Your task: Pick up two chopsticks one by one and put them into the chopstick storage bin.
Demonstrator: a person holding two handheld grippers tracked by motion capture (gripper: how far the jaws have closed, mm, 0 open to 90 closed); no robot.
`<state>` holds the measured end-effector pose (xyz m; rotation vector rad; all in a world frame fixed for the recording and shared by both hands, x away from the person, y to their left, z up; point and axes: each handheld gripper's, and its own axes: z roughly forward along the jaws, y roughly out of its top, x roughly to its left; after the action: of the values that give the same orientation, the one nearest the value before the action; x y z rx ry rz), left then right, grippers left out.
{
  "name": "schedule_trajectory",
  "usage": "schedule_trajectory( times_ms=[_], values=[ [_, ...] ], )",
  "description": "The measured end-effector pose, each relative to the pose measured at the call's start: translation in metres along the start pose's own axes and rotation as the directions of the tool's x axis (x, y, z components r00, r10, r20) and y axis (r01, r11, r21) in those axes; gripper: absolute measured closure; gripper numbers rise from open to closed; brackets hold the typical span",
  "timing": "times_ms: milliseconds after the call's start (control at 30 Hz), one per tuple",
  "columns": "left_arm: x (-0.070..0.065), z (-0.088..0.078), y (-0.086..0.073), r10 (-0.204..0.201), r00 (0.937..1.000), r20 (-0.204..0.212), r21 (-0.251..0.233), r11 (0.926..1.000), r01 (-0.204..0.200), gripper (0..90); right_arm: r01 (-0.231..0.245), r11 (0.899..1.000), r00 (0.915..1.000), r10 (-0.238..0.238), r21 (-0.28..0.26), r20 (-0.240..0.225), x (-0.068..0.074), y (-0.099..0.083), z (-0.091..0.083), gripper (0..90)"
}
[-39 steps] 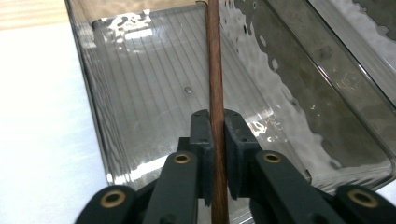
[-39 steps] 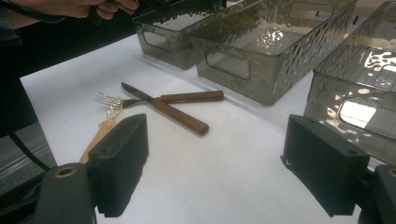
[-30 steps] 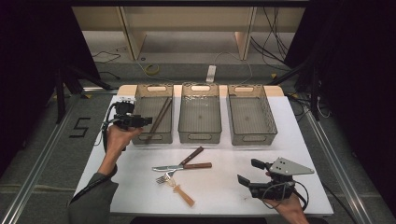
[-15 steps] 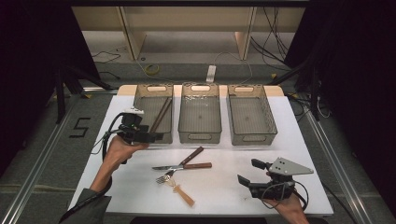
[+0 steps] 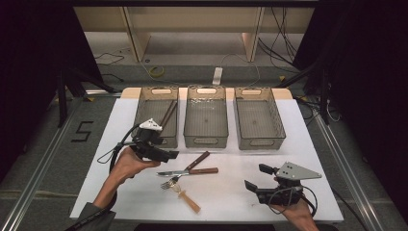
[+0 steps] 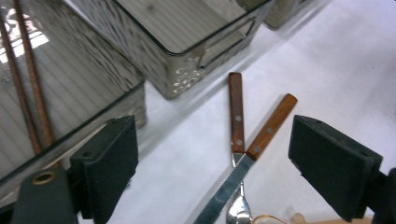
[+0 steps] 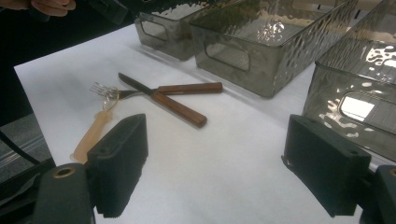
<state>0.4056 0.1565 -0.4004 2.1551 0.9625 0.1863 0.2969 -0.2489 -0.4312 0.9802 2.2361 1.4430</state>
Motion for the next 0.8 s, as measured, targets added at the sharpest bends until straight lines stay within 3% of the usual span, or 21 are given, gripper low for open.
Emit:
schedule_trajectory(
  times_ms=[333, 533, 800],
  values=[
    [-0.018, 0.001, -0.007, 0.073, 0.9969, 0.03, 0.03, 0.9968, -0.074, 15.2, -0.006, 1.0, 1.0, 0.006, 0.002, 0.002, -0.002, -0.001, 0.001, 22.2],
    [-0.028, 0.005, -0.012, 0.125, 0.9917, 0.032, 0.076, 0.989, -0.127, 15.2, -0.008, 1.0, 1.0, 0.008, 0.002, 0.005, -0.002, -0.001, 0.0, 22.1],
    [-0.044, 0.007, -0.017, 0.181, 0.981, 0.069, 0.107, 0.9762, -0.188, 15.5, -0.004, 1.0, 1.0, 0.004, 0.008, 0.007, -0.001, 0.0, 0.001, 22.1]
  ],
)
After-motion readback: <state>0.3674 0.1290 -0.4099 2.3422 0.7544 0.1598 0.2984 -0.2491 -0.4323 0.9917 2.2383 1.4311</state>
